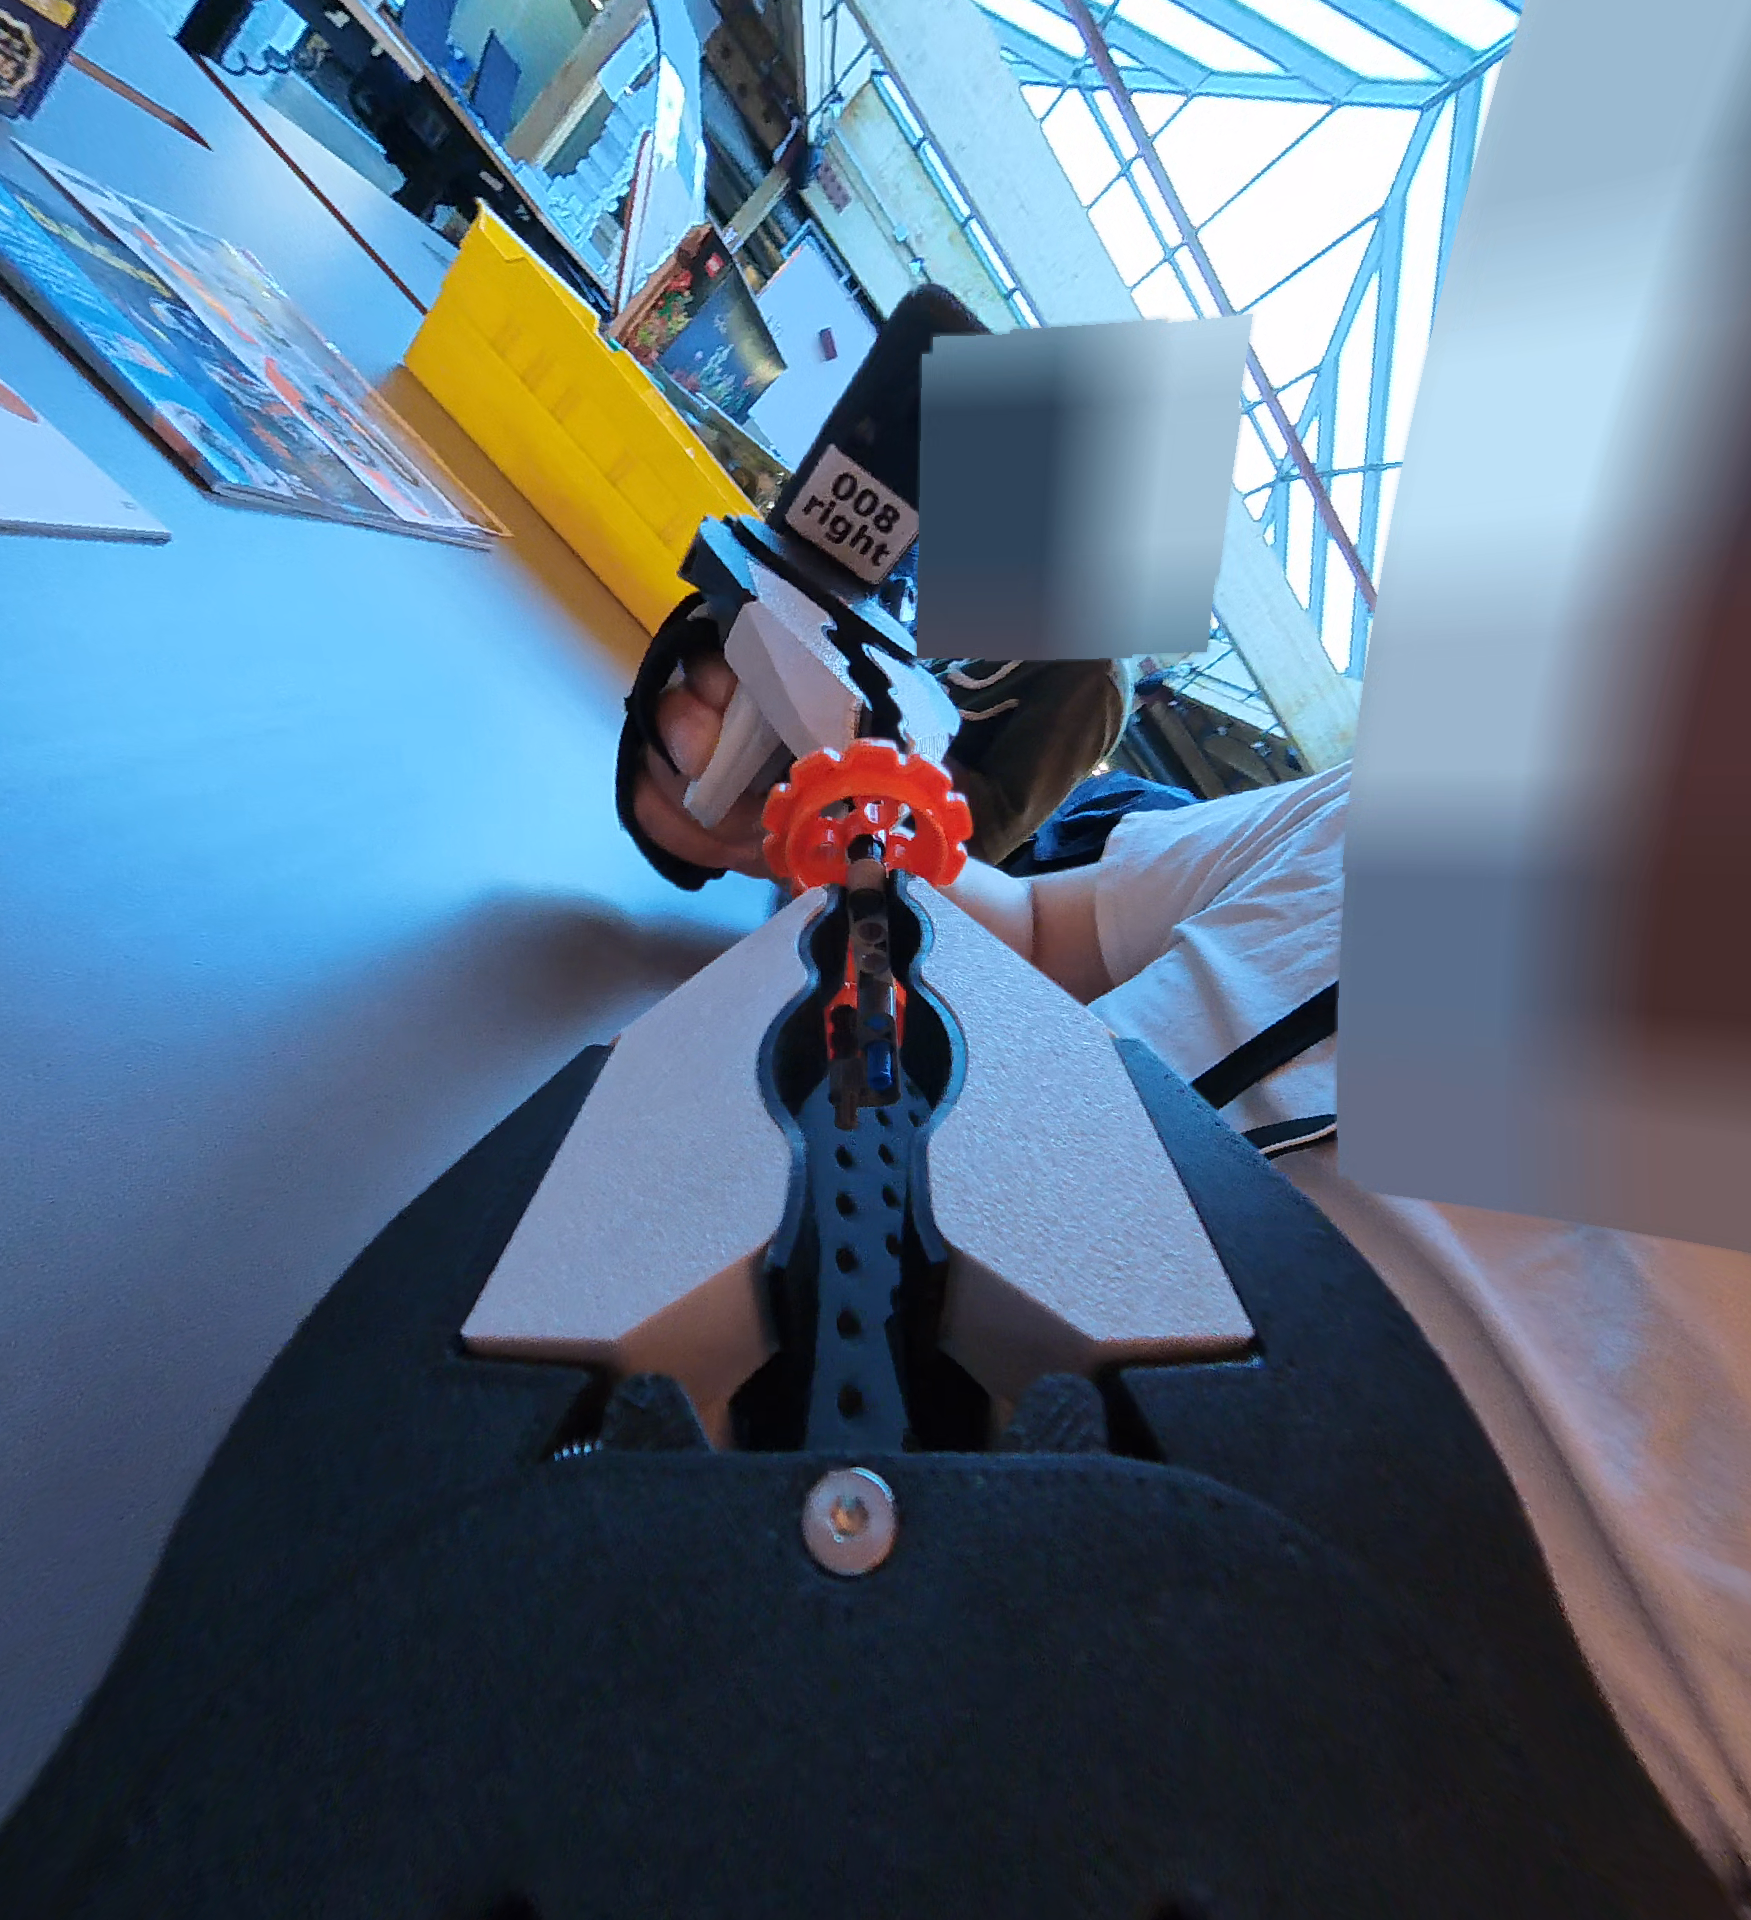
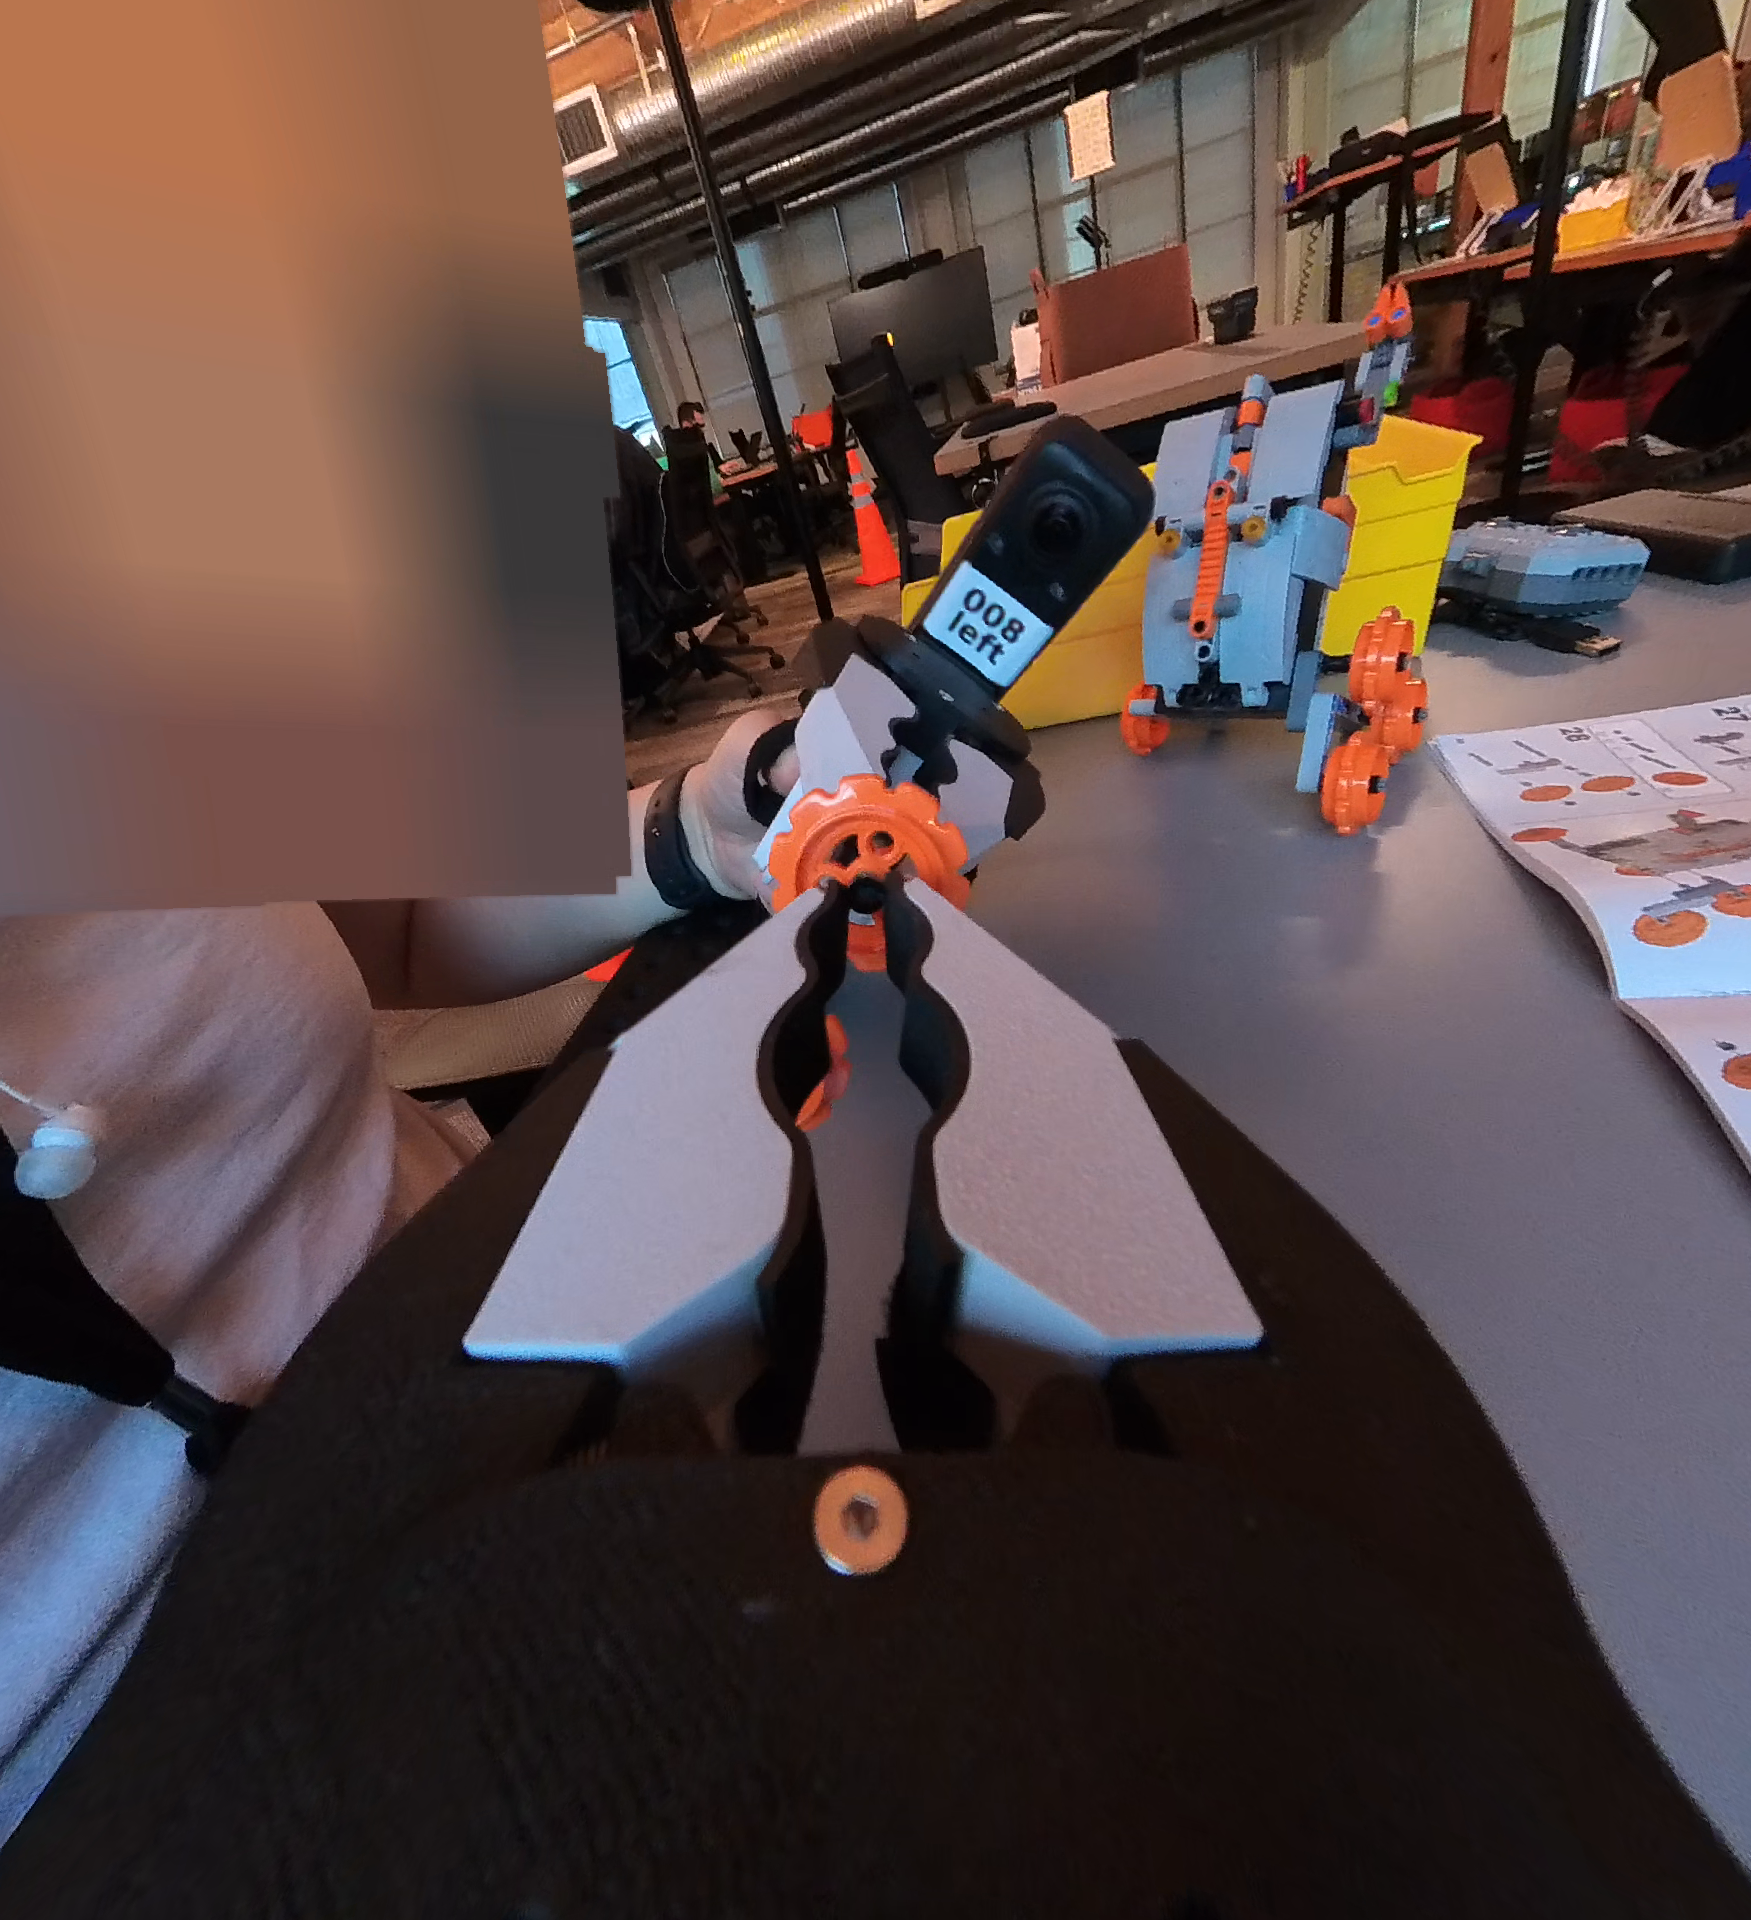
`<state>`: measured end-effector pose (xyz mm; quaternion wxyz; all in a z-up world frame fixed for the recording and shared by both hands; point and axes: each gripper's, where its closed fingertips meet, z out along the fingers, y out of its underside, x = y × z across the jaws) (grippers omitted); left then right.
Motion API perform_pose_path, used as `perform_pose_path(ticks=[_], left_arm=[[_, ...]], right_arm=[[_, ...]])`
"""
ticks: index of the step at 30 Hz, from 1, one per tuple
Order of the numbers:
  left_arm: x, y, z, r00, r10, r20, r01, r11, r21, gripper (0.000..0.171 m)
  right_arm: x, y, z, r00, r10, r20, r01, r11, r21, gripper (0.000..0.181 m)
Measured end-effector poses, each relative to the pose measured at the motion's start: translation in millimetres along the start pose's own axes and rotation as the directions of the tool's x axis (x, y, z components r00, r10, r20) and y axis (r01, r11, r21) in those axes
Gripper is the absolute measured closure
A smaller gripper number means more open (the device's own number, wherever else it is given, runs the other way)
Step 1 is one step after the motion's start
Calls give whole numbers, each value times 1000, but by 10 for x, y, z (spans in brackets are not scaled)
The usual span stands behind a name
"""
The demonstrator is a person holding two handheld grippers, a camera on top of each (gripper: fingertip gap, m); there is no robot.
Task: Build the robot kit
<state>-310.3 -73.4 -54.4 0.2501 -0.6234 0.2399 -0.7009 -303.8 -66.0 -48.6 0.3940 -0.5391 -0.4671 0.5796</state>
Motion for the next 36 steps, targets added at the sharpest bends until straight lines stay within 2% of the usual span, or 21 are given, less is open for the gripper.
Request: perform_pose_path(ticks=[29, 36], left_arm=[[-12, 63, 23, 999, -29, -18, 28, 999, -36, 167], [-19, -3, 13, 999, -41, -30, 41, 999, -1, 166]], right_arm=[[-34, 71, 34, 999, -31, 9, 31, 999, -39, 175], [17, 17, 41, 1000, -17, 0, 17, 1000, -3, 175]])
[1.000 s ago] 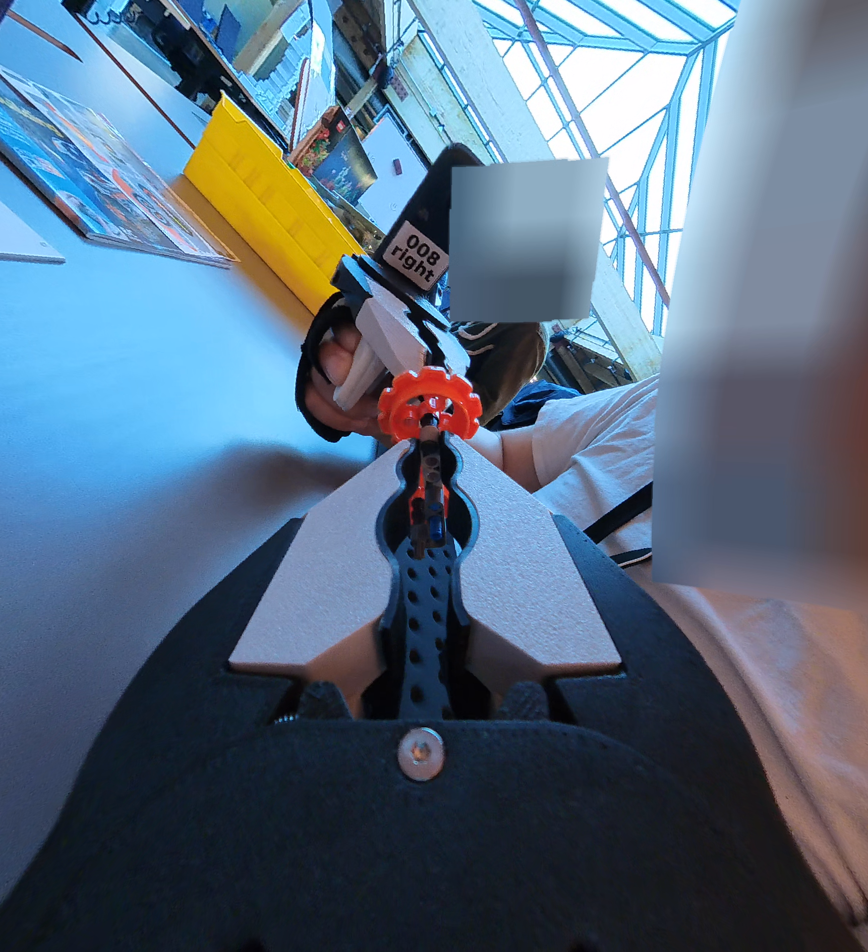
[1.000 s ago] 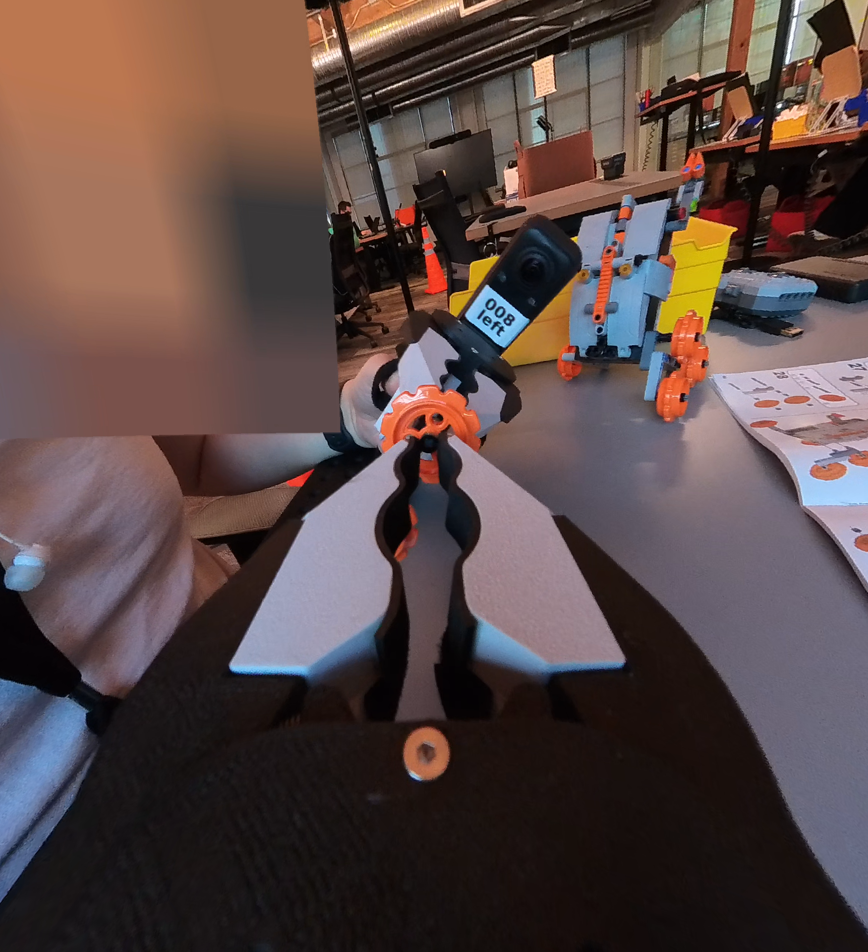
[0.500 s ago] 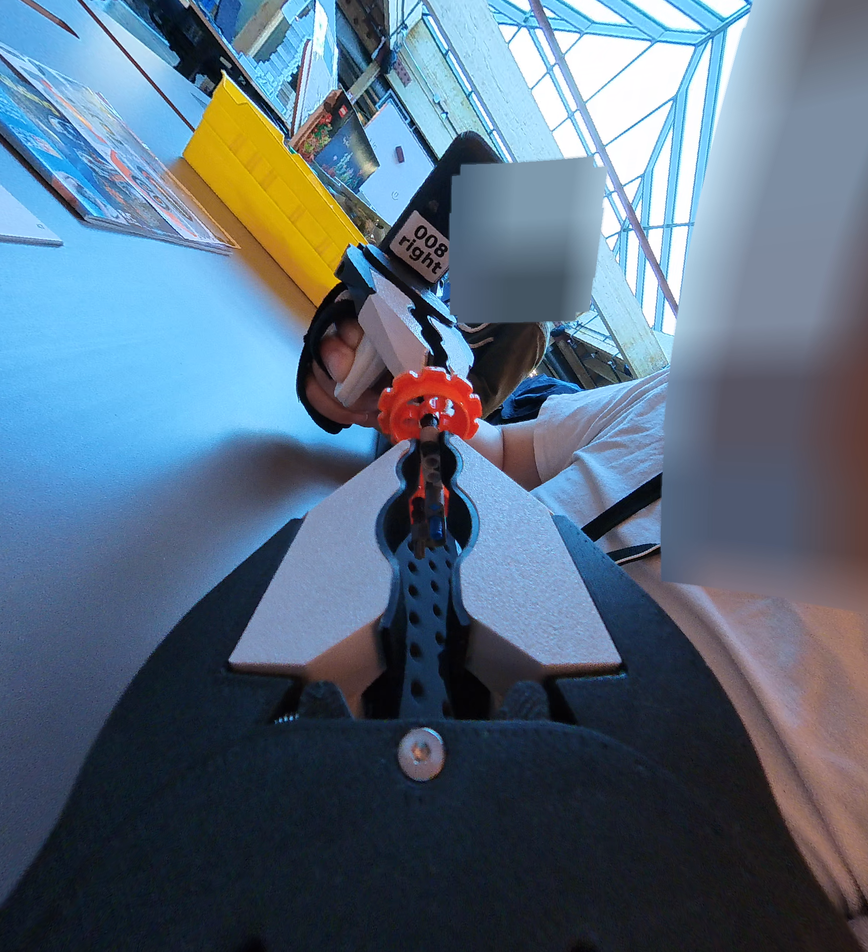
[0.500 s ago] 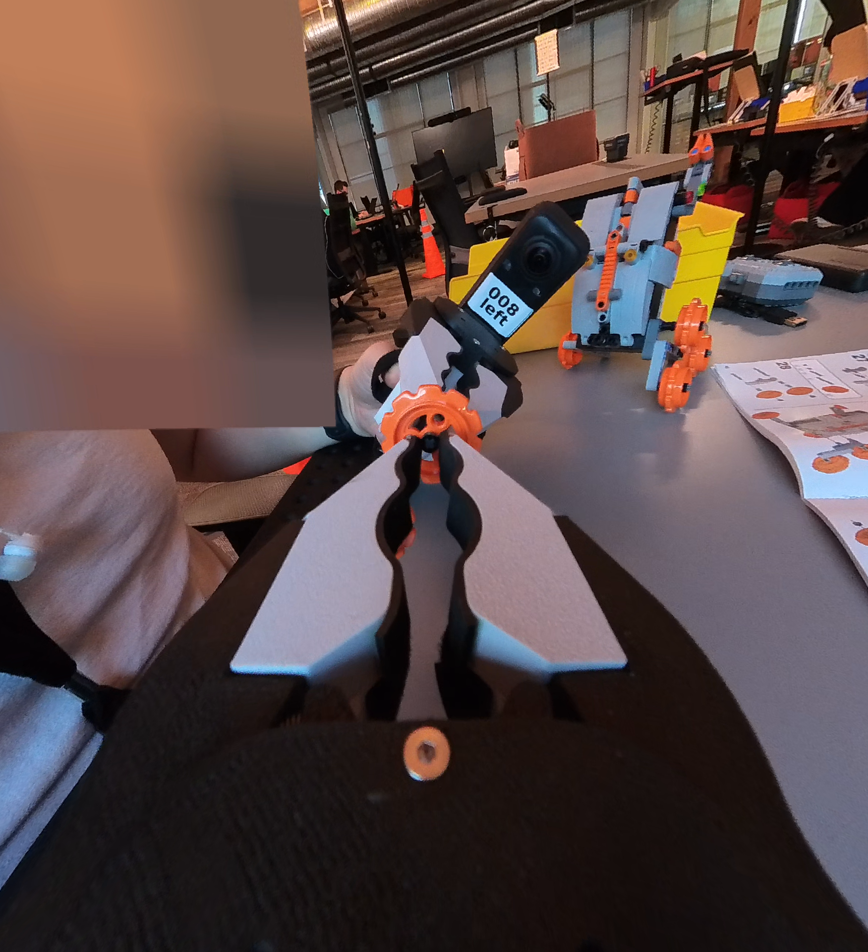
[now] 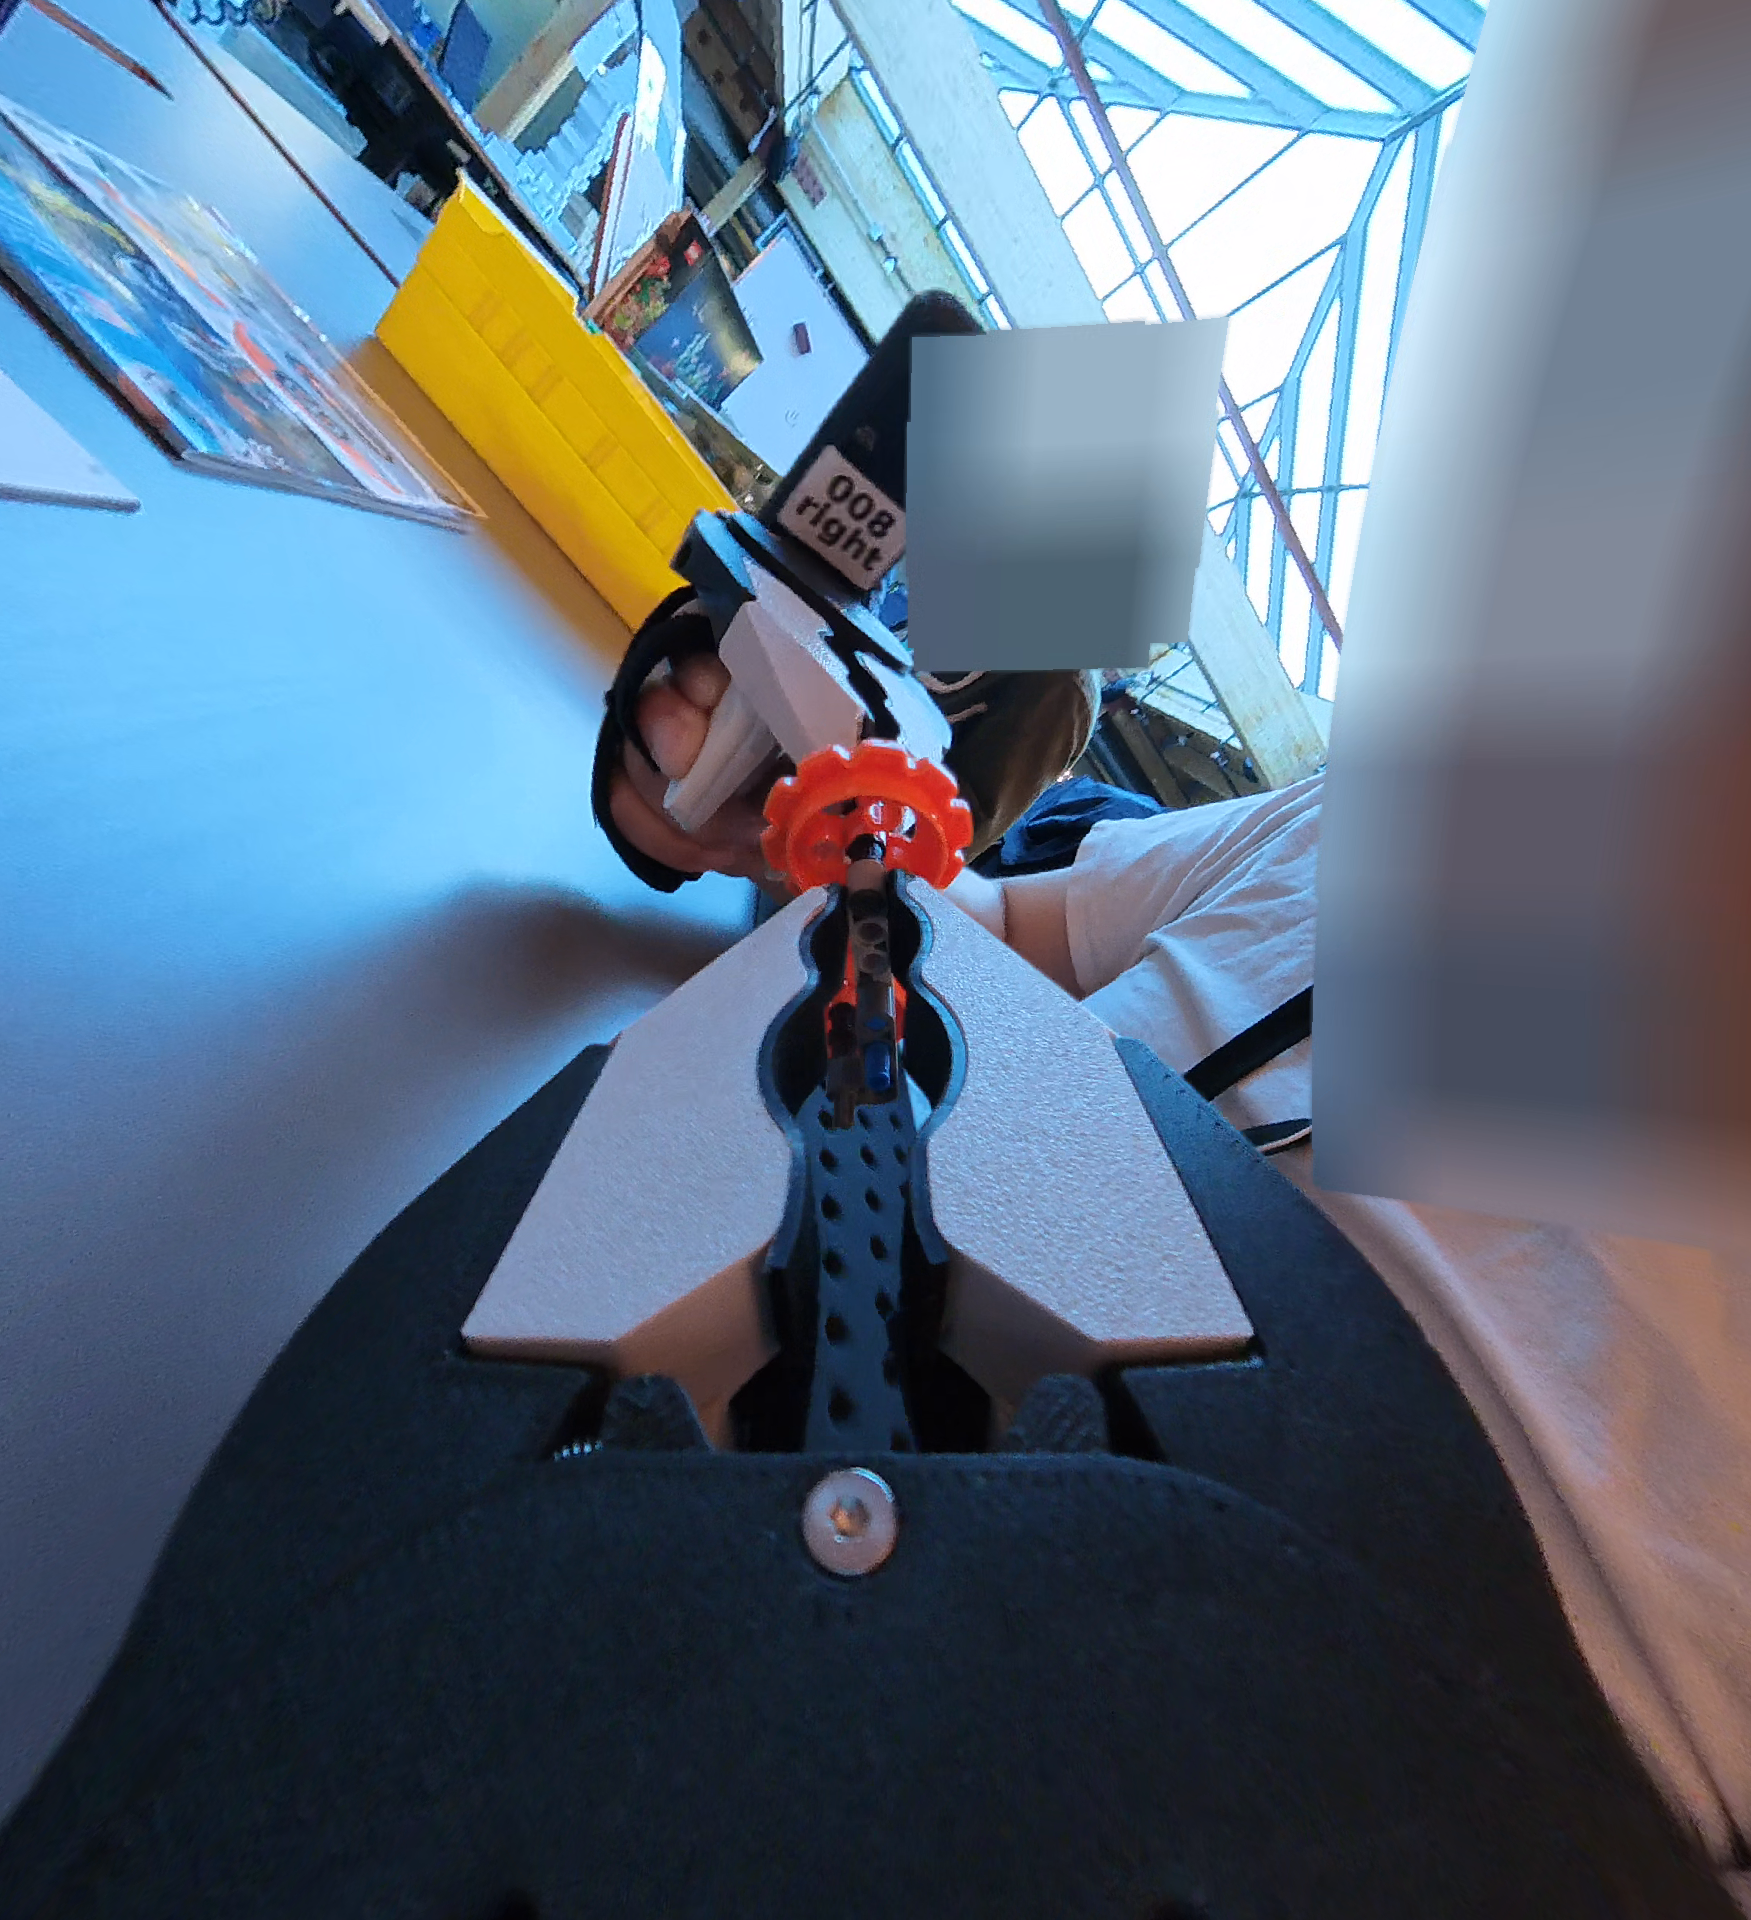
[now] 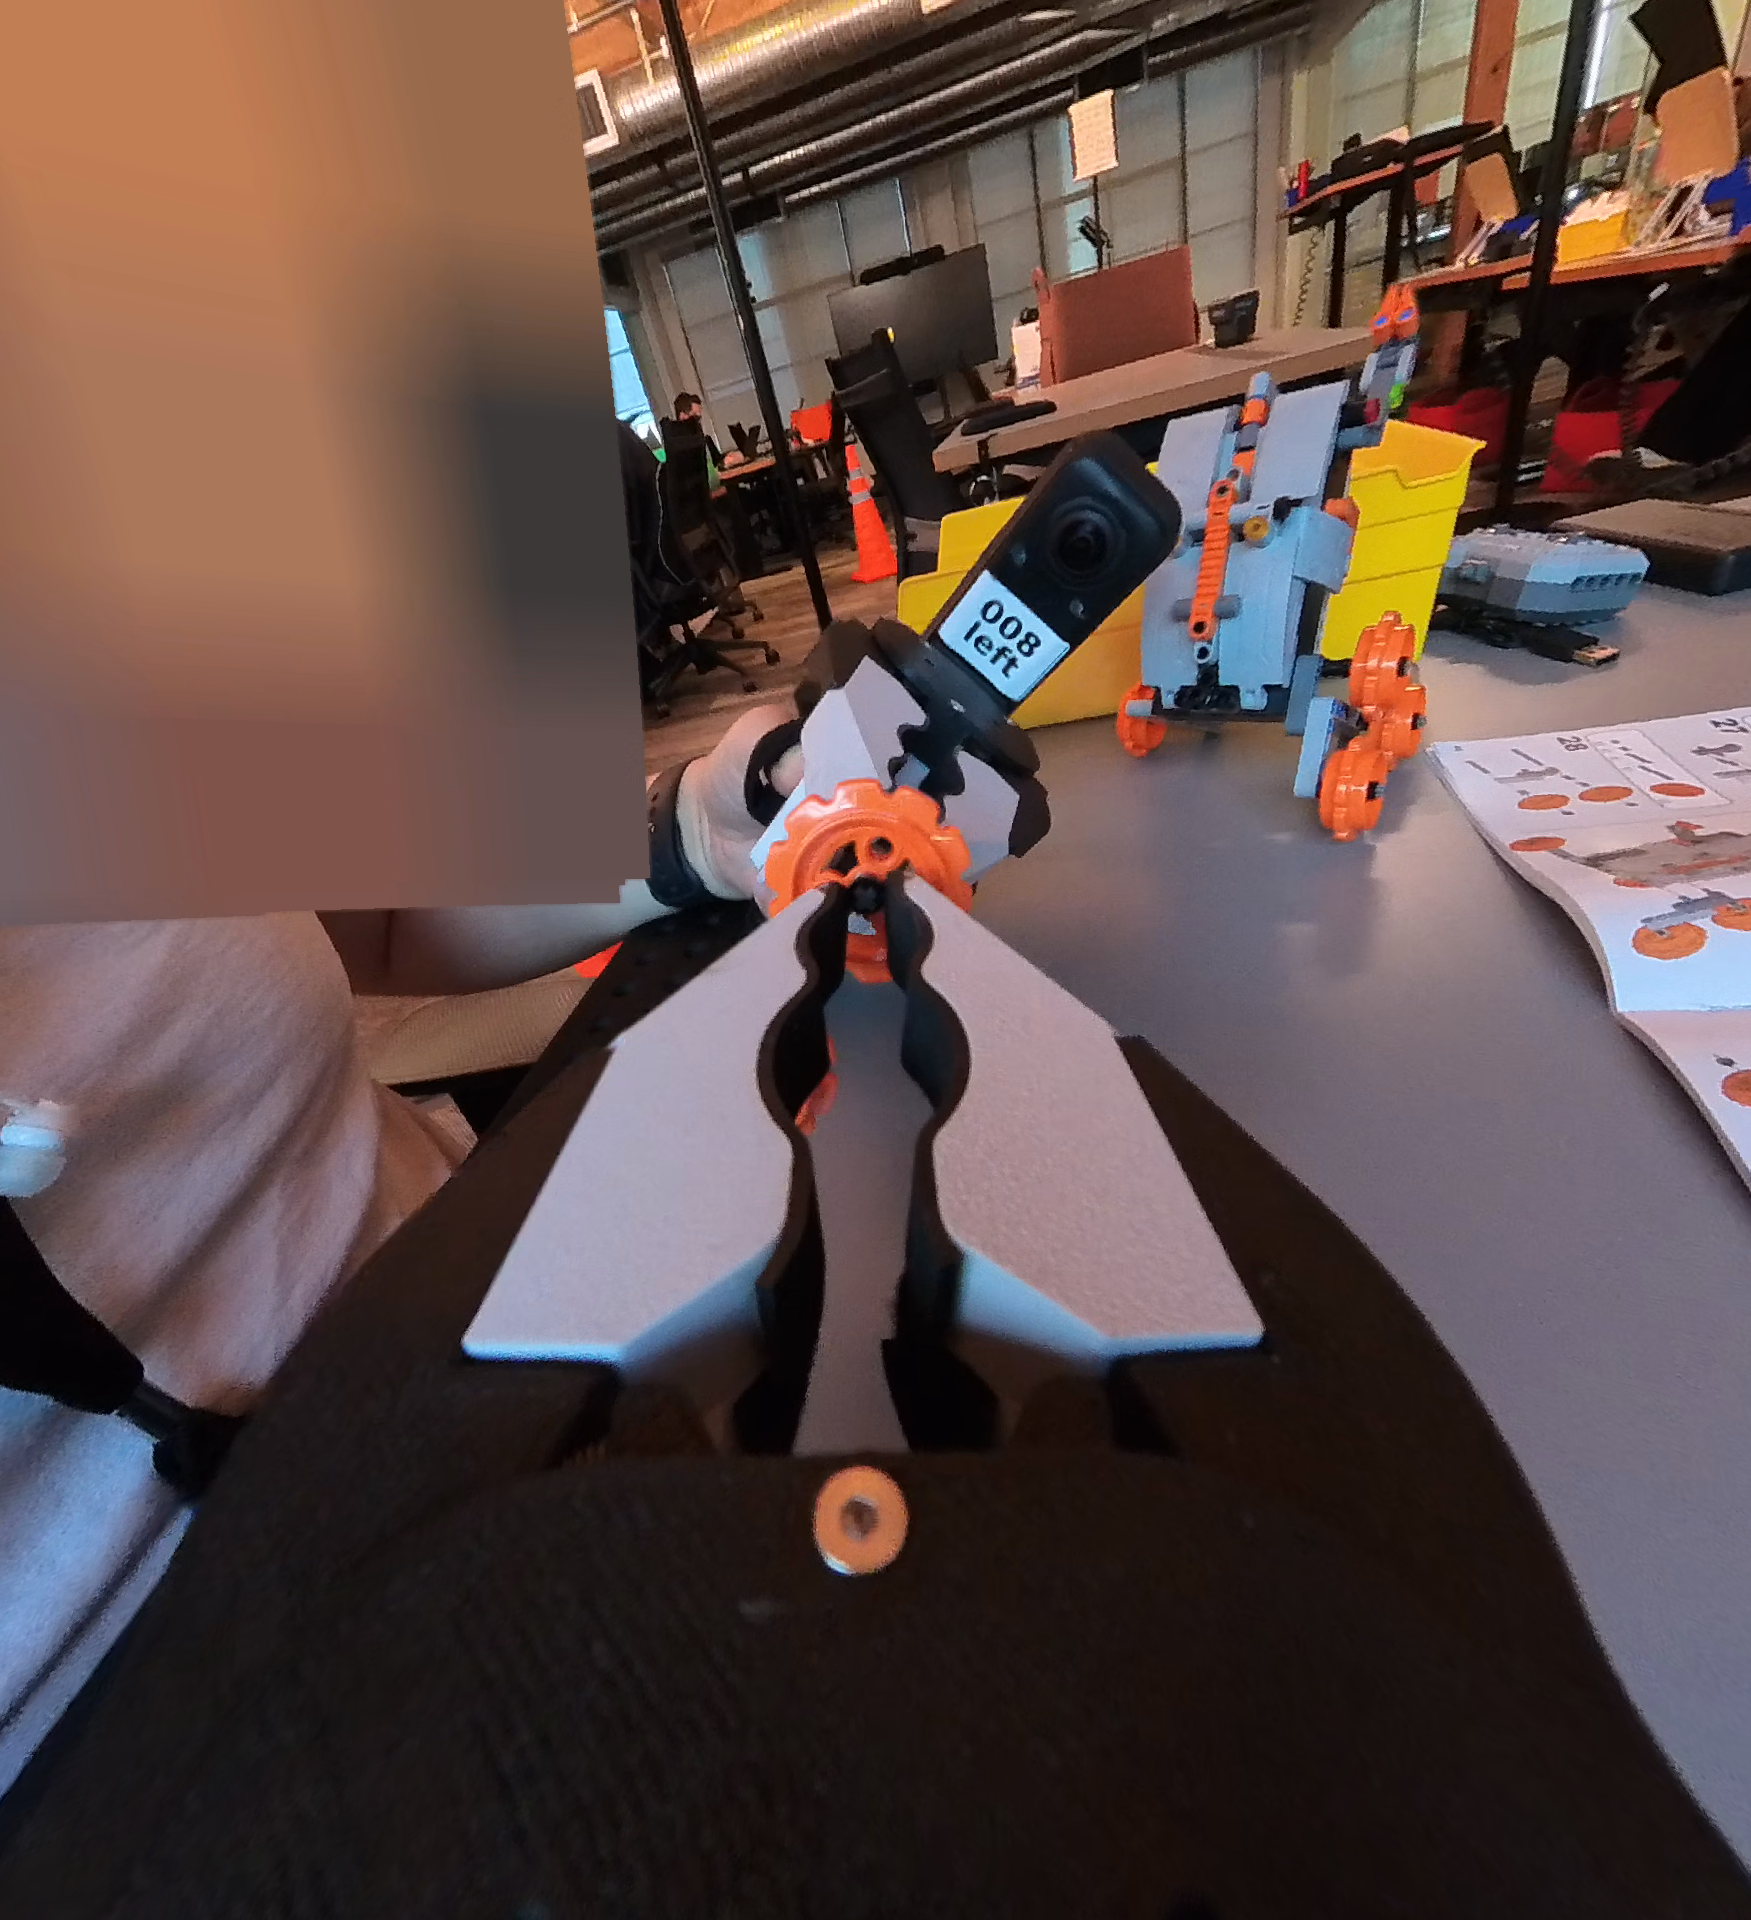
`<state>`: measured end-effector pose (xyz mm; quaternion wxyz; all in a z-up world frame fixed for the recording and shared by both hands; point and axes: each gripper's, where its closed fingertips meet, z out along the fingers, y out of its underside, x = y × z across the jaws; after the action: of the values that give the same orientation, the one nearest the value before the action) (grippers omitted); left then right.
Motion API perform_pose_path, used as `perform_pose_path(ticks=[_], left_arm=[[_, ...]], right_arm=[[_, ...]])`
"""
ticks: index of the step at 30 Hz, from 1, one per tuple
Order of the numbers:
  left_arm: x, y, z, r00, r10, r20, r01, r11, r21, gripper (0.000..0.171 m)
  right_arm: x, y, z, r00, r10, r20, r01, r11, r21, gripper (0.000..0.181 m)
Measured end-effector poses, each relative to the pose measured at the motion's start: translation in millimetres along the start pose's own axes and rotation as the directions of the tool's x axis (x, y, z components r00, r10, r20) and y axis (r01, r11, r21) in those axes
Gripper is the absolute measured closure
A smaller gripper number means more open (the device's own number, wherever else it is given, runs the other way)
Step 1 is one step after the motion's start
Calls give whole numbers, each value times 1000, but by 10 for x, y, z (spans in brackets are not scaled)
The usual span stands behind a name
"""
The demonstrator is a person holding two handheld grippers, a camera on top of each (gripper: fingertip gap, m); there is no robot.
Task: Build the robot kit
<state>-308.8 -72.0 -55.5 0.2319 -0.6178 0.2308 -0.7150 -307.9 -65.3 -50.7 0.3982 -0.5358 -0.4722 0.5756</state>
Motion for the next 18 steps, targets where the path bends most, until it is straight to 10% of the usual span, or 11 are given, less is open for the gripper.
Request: perform_pose_path(ticks=[18], left_arm=[[-50, 22, 31, 1000, -4, 29, 5, 1000, -17, 166]], right_arm=[[21, 32, -77, 1000, -28, 1, 28, 998, -61, 175]])
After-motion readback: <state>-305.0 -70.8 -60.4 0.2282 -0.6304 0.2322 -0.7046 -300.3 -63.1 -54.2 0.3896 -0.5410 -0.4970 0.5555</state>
